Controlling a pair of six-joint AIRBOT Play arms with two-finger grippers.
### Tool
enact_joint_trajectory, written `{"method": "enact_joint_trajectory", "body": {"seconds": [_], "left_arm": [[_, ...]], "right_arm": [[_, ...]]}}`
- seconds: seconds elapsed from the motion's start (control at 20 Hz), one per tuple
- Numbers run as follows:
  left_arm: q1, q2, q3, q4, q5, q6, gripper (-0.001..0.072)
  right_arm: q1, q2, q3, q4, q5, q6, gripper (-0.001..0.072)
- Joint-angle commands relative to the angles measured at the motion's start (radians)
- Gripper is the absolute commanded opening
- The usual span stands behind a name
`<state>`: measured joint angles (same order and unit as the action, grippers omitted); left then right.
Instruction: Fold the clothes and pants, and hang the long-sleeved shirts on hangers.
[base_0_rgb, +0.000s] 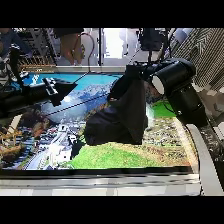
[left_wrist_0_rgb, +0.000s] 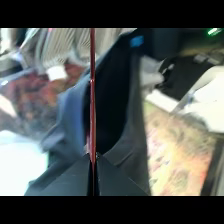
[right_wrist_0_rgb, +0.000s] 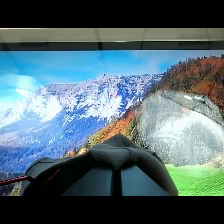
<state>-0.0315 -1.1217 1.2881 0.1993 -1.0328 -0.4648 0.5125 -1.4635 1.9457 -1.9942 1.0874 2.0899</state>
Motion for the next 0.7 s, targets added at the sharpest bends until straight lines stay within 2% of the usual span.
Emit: {"method": "enact_joint_trajectory", "body": {"seconds": [0.0, 0.15, 0.3, 0.4, 0.55, 0.65], "left_arm": [[-0.080, 0.002, 0.000, -0.047, 0.039, 0.000, 0.0010], [-0.124, 0.001, -0.001, -0.047, 0.064, -0.009, 0.0010], [-0.174, 0.001, -0.001, -0.047, 0.175, -0.023, 0.0010], [-0.232, 0.000, -0.002, -0.023, 0.277, -0.024, 0.0010], [-0.334, 0.000, -0.014, 0.064, 0.501, -0.082, 0.0009], [-0.374, 0.001, -0.022, 0.066, 0.590, -0.113, 0.0009]], "right_arm": [[-0.002, -0.002, 0.001, -0.016, -0.006, -0.027, 0.0015], [-0.002, -0.002, 0.001, -0.026, -0.005, -0.040, 0.0015], [-0.002, -0.002, 0.001, -0.025, 0.002, -0.039, 0.0015], [-0.002, 0.003, 0.001, -0.025, 0.026, -0.039, 0.0015], [-0.002, 0.026, 0.002, -0.026, 0.063, -0.039, 0.0015], [-0.002, 0.048, 0.002, -0.028, 0.075, -0.039, 0.0015]]}}
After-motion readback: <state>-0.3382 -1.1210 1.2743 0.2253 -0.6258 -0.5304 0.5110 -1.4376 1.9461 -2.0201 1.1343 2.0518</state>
